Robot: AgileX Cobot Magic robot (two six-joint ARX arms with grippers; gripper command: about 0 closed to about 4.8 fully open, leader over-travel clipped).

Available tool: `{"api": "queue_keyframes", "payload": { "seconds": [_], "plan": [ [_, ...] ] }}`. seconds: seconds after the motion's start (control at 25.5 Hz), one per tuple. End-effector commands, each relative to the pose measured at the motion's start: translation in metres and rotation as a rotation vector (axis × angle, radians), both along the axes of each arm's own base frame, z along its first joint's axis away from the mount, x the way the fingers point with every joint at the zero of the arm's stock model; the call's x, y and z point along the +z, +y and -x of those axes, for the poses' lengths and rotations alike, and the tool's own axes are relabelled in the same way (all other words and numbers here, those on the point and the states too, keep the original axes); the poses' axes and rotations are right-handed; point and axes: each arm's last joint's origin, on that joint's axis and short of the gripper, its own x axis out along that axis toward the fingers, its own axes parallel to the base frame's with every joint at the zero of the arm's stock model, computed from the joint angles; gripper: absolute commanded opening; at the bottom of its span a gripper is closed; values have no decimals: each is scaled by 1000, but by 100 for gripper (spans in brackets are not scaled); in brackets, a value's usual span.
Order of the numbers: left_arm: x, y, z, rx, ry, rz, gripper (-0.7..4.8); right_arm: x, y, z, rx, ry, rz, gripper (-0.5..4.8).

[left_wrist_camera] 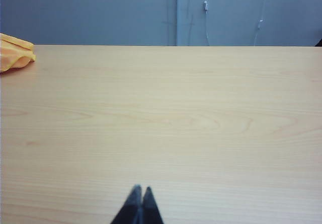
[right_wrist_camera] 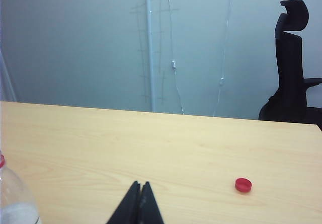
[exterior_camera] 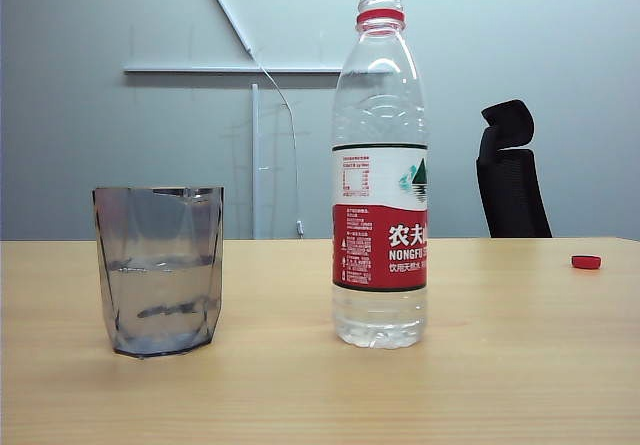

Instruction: Pick up the mineral water bottle on the table and pour water into the mug until it's half full.

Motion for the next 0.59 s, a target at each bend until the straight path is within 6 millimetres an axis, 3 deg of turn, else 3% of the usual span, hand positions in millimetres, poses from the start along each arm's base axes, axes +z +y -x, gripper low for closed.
{"api": "queue_keyframes", "payload": {
  "seconds": [0.04,0.59],
  "plan": [
    [3,0,0,-3,-26,0,-2,0,-1,1,-1,5,7,-8],
    [5,0,0,-2,-44,0,-2,-1,-1,1,-9,12,13,-4]
  ]
}}
